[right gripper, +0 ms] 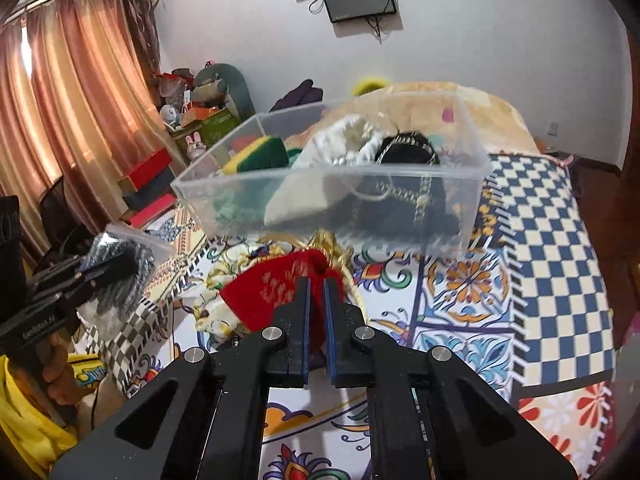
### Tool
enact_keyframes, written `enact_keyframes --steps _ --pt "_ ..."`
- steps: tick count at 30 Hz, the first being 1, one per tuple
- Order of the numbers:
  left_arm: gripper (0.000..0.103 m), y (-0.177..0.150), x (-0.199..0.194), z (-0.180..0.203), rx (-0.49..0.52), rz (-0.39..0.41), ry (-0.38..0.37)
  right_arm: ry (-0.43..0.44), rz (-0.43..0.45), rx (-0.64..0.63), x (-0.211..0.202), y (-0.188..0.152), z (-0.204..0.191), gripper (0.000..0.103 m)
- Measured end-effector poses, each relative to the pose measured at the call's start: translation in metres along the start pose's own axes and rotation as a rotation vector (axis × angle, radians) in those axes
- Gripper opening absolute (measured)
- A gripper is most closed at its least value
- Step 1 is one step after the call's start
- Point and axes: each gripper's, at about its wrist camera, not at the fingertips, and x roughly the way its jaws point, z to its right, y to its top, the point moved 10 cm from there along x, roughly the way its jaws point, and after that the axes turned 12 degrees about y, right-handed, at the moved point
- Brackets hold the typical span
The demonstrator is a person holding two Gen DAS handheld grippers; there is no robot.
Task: Organize soft objects
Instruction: 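Grasp the bagged gray knit item with the left tool while the right tool grasps the red velvet pouch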
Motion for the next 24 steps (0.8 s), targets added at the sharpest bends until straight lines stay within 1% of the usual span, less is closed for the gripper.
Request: enact_keyframes --steps 2,4,5,6,8,9,11,13,14,15,16,17,19,21,24 --pt "0.024 0.012 -0.004 0.0 0.001 0.028 0.001 -0.03 0.011 -0.009 -0.006 0.005 0.003 0.006" --pt "0.024 0.024 -0.007 0.001 -0.002 0.053 -0.004 -0.015 -0.004 -0.004 -0.006 0.007 0.003 0.009" --pt "0.024 0.029 -0.008 0.002 -0.004 0.064 -0.008 0.004 -0.032 0.011 -0.001 0.006 0.002 0.023" --pt "0.024 0.033 -0.009 0.003 -0.005 0.074 -0.014 0.01 -0.045 0.018 0.003 0.006 0.002 0.051" --pt "0.024 0.038 -0.01 0.006 -0.004 0.083 -0.019 0.018 -0.052 0.018 0.013 0.005 -0.002 0.074" --pt "0.024 0.038 -0.01 0.007 -0.002 0.086 -0.023 0.012 -0.048 0.009 0.016 0.005 -0.002 0.074" --pt "0.024 0.038 -0.008 0.009 0.008 0.085 -0.024 0.001 -0.081 -0.002 0.029 0.003 0.0 0.074" --pt "0.024 0.037 -0.006 0.009 0.012 0.081 -0.023 0.012 -0.11 0.02 0.042 0.0 0.005 0.07" --pt "0.024 0.037 -0.005 0.01 0.012 0.079 -0.025 0.031 -0.124 0.044 0.049 -0.002 0.008 0.058" --pt "0.024 0.037 -0.005 0.01 0.013 0.078 -0.025 0.035 -0.119 0.052 0.049 -0.001 0.011 0.044" --pt "0.024 0.037 -0.005 0.009 0.014 0.079 -0.023 0.037 -0.11 0.055 0.048 0.001 0.013 0.037" --pt "0.024 0.037 -0.005 0.009 0.015 0.08 -0.022 0.064 -0.119 0.068 0.048 0.001 0.013 0.031" --pt "0.024 0.038 -0.003 0.01 0.015 0.078 -0.022 0.066 -0.102 0.072 0.042 0.002 0.014 0.03" --pt "0.024 0.04 -0.001 0.011 0.013 0.076 -0.026 0.05 -0.083 0.047 0.034 0.005 0.012 0.023" --pt "0.024 0.047 0.001 0.015 0.011 0.076 -0.035 0.012 -0.04 -0.006 0.018 0.013 0.008 0.02"
